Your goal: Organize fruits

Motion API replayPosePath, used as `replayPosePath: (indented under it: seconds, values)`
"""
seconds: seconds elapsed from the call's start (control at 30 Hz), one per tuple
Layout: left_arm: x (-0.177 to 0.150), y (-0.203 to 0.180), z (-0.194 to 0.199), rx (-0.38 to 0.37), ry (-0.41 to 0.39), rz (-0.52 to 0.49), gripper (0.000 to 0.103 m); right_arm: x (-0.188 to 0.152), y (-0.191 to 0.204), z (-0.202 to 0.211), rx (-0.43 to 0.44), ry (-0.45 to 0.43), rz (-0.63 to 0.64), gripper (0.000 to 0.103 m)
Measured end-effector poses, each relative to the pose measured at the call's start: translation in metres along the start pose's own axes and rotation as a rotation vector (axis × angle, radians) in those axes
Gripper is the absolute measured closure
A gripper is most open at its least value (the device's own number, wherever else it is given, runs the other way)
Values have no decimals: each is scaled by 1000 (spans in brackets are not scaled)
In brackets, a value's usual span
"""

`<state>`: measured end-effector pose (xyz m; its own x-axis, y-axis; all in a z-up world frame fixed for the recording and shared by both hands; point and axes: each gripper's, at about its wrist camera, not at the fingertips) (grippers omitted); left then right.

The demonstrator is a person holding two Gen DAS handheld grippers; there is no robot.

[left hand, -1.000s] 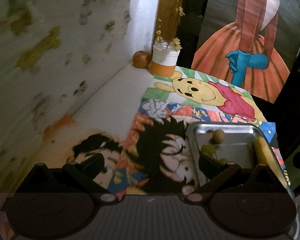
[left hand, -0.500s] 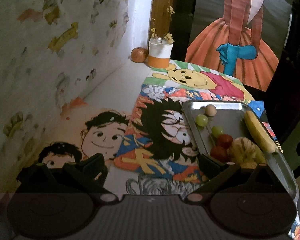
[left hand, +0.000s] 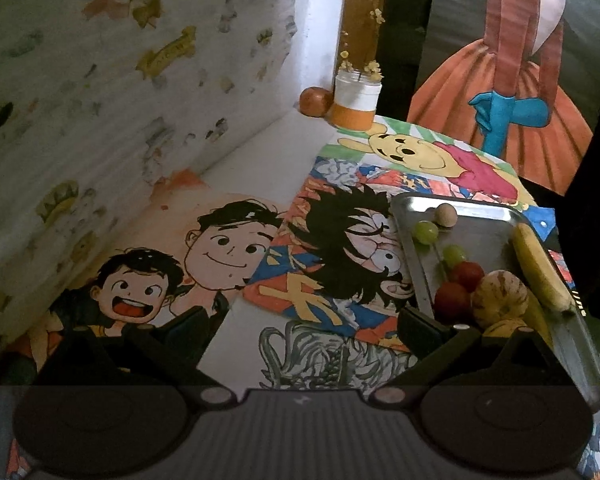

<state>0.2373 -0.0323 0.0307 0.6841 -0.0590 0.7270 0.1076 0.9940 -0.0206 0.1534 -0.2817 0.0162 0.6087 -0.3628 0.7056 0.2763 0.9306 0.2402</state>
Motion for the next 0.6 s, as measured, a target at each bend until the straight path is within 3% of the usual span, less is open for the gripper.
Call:
replayPosePath:
  seconds: [0.3,0.6]
  values:
    - [-6,-7,-5,22,-18,55,0,-4,1,-6,14,-28,40,1]
    - [-8,-2,5,-35,-40,107,0,-6,17,4,31,-42,63,1]
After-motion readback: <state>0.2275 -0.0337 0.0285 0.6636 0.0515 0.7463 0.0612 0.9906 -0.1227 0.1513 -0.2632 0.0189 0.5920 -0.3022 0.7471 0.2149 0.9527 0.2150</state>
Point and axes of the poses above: each gripper's, at about its wrist camera, not at the fingertips, and z roughly against the way its jaws point, y to its left, x to its top, and after that the axes turned 4 degrees about -z, right-handed
